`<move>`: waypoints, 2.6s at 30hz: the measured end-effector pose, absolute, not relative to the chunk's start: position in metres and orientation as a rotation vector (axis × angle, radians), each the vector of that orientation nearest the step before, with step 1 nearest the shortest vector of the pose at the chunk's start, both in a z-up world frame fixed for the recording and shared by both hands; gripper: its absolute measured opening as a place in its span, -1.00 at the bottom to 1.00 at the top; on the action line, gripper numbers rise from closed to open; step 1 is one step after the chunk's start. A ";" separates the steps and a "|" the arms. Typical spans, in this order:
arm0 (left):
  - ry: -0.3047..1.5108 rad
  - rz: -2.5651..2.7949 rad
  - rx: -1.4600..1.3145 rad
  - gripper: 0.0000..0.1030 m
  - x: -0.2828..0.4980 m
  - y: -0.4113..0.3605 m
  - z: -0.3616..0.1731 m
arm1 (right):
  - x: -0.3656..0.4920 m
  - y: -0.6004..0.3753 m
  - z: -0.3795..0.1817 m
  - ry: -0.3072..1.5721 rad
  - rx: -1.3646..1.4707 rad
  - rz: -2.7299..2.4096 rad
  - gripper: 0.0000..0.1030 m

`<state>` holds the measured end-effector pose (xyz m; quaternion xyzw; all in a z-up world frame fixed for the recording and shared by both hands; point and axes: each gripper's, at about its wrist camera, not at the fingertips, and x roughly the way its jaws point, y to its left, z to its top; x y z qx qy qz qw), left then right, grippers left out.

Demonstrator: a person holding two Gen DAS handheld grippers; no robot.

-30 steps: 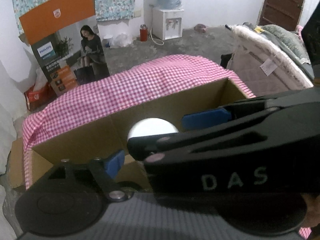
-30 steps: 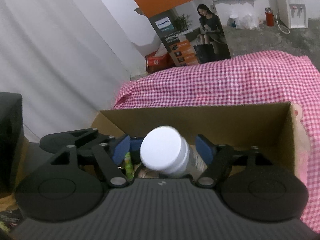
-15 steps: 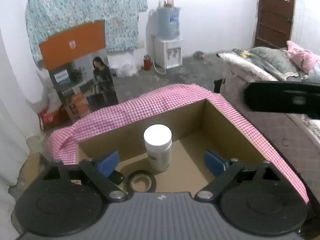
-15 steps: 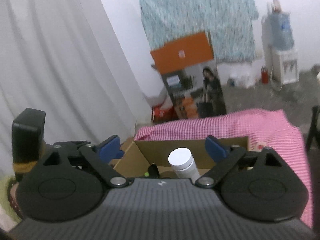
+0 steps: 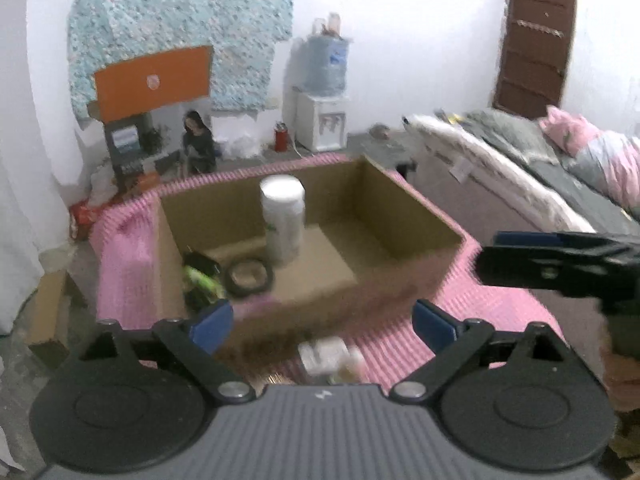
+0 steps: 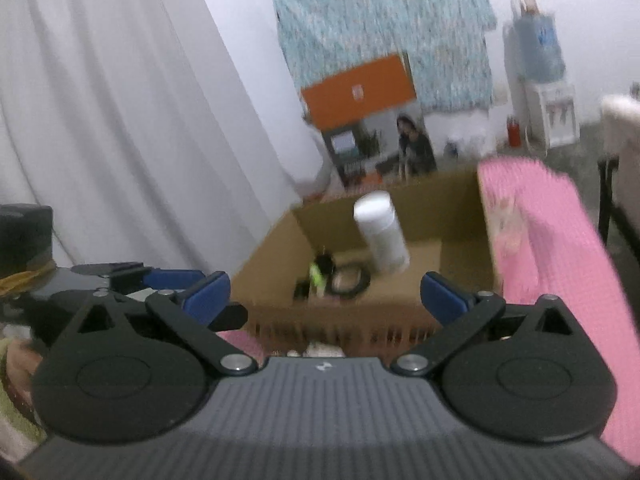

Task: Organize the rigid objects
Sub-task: 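Move the right tool to the green dropper bottle, then close the right tool around the green dropper bottle and lift it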

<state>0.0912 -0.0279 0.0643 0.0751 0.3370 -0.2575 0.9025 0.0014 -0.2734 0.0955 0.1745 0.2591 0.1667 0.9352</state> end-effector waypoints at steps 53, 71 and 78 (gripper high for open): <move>0.696 -0.658 0.367 0.14 0.063 -0.110 -0.035 | 0.037 -0.247 0.004 0.828 0.457 0.356 -0.29; 0.696 -0.653 0.369 0.15 0.062 -0.111 -0.036 | 0.037 -0.247 0.004 0.829 0.448 0.362 -0.29; 0.709 -0.639 0.345 0.14 0.062 -0.104 -0.043 | 0.040 -0.238 0.009 0.830 0.390 0.381 -0.29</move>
